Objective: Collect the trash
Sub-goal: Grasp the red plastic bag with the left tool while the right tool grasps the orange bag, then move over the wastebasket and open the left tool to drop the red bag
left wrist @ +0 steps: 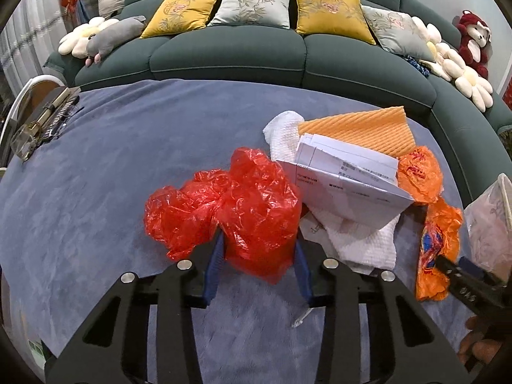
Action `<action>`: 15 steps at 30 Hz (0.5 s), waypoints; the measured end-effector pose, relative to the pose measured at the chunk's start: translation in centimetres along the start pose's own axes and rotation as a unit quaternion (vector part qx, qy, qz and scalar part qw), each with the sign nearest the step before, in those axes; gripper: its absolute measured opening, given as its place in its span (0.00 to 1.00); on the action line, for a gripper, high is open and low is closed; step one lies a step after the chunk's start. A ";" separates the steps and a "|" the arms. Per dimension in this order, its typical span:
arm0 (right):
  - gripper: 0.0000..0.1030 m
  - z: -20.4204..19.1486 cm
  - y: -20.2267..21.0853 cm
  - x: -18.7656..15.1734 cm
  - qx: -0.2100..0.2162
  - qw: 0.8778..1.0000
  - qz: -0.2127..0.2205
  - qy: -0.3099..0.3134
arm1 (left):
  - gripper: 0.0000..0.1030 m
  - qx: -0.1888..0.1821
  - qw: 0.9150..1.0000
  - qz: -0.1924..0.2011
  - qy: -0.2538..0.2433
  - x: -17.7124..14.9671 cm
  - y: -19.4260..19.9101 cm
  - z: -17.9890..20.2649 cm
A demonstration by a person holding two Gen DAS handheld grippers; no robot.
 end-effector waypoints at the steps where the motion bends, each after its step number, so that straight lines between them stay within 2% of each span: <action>1: 0.59 -0.4 -0.3 -0.2 0.003 1.000 -0.004 0.003 | 0.36 0.001 1.000 0.000 0.002 -0.1 0.3 -0.1; 2: 0.51 -0.8 -0.5 -0.4 -0.001 1.000 -0.004 0.008 | 0.36 0.000 1.000 0.001 0.004 -0.2 0.6 -0.3; 3: 0.36 -1.2 -0.4 -0.6 -0.005 1.000 0.000 0.016 | 0.36 0.001 1.000 0.001 0.005 -0.3 1.0 -0.3; 6: 0.25 -2.3 0.6 -1.0 -0.009 0.999 0.010 0.043 | 0.36 0.001 1.000 0.004 0.006 -0.7 2.2 -0.3; 8: 0.22 -2.6 1.9 -1.1 -0.005 0.998 0.021 0.051 | 0.36 -0.002 1.000 0.008 0.009 -0.9 3.1 -0.3; 15: 0.22 -1.0 8.5 -2.3 0.018 0.996 0.075 0.044 | 0.35 -0.013 0.999 0.035 -0.004 -1.8 7.2 2.3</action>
Point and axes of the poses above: each gripper's, at about its wrist camera, not at the fingertips, and y roughly against the way its jaws point, z to its right, x to its top, the point moved 3 cm from there along -y, roughly the way its jaws point, and after that the axes turned 12 degrees about -z, right-handed, at the moved point
